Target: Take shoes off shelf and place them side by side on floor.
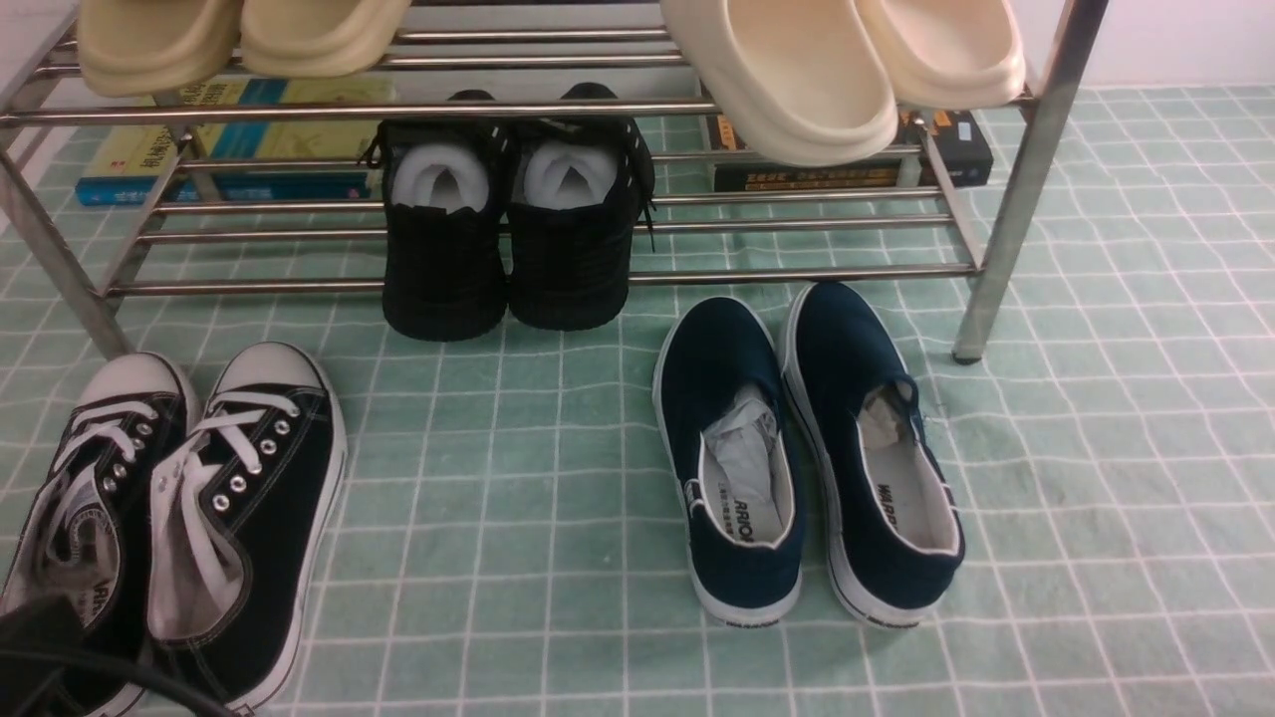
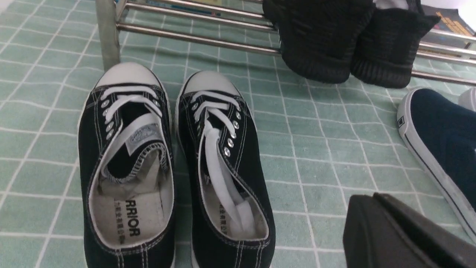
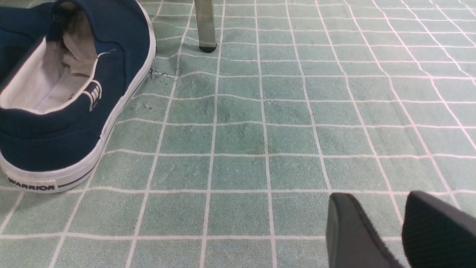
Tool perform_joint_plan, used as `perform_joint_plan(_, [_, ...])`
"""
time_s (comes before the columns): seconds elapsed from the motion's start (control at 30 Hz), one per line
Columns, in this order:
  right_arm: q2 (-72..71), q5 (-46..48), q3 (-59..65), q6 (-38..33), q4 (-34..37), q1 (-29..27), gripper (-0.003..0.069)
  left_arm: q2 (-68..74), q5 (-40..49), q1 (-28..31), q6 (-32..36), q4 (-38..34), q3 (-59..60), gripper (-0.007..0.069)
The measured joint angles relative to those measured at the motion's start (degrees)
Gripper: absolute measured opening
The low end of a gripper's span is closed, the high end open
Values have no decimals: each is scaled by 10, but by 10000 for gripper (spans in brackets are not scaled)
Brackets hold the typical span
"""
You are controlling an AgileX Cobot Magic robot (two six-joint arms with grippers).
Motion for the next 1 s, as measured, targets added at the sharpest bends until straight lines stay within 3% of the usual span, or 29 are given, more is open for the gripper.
perform_joint_plan(0.63, [0,0,0,0,0,0,240,-8,-4,0,-3,74,16,20])
perform_joint_plan(0.73, [0,0,0,0,0,0,240,-28,-5,0,-37,110,20,22])
perform_joint_plan(1.0, [0,0,0,0,0,0,240,-102,-37,0,-242,261,88,33])
